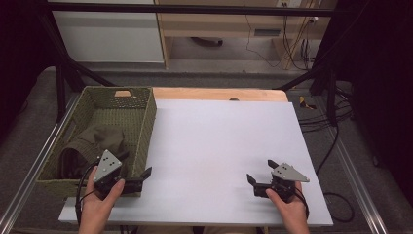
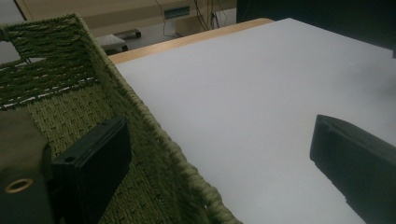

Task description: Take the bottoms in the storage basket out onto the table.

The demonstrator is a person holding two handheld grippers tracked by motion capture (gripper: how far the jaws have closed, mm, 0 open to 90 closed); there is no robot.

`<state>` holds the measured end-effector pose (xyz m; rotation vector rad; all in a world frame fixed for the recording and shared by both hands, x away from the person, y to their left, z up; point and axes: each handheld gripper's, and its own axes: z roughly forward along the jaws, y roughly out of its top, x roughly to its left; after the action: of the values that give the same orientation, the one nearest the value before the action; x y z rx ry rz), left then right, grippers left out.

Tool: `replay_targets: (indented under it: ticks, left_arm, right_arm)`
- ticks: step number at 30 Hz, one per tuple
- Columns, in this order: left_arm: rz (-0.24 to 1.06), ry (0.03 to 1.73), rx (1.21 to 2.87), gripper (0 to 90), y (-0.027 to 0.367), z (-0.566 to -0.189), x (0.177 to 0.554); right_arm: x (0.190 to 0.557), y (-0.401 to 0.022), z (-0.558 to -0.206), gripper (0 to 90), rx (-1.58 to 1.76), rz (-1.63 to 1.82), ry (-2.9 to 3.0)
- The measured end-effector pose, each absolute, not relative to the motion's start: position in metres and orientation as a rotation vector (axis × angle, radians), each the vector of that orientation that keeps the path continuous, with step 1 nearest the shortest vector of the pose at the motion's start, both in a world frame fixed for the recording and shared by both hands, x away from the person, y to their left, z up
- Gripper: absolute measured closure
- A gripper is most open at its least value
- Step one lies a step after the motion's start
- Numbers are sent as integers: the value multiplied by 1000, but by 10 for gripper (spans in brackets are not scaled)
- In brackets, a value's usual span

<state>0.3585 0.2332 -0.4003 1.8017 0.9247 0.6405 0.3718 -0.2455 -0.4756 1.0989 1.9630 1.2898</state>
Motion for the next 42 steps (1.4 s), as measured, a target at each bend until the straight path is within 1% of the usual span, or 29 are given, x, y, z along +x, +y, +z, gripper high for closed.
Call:
replay_targets:
  ticks: [6, 13, 15, 17, 20, 22, 25, 28, 32, 36, 42]
  left_arm:
    - [621, 953, 1801, 54, 230, -399, 358]
    - [619, 934, 1825, 55, 223, -392, 356]
    - [646, 919, 1860, 55, 221, -386, 355]
    - [637, 908, 1888, 56, 220, -380, 355]
    - [643, 936, 1934, 50, 222, -371, 358]
    - [657, 959, 1934, 50, 226, -366, 362]
    - [635, 989, 1923, 49, 234, -352, 370]
    - [695, 991, 1964, 47, 240, -336, 378]
    - [699, 998, 2004, 47, 248, -319, 391]
    - [664, 1057, 2023, 62, 262, -319, 410]
    - [723, 1117, 2082, 71, 282, -320, 429]
  right_arm:
    - [370, -247, -474, 82, 1148, 1281, 1937]
    - [368, -244, -473, 85, 1151, 1265, 1951]
    - [369, -244, -473, 87, 1150, 1267, 1950]
    - [369, -242, -473, 101, 1150, 1245, 1982]
    - [368, -242, -474, 101, 1160, 1213, 2013]
    - [368, -243, -474, 101, 1161, 1210, 2018]
    - [367, -243, -473, 101, 1167, 1203, 2020]
    - [369, -242, -473, 101, 1170, 1191, 2023]
    - [369, -240, -473, 101, 1159, 1188, 2035]
    - [366, -238, -473, 99, 1154, 1177, 2046]
    - [367, -239, -473, 95, 1158, 1177, 2045]
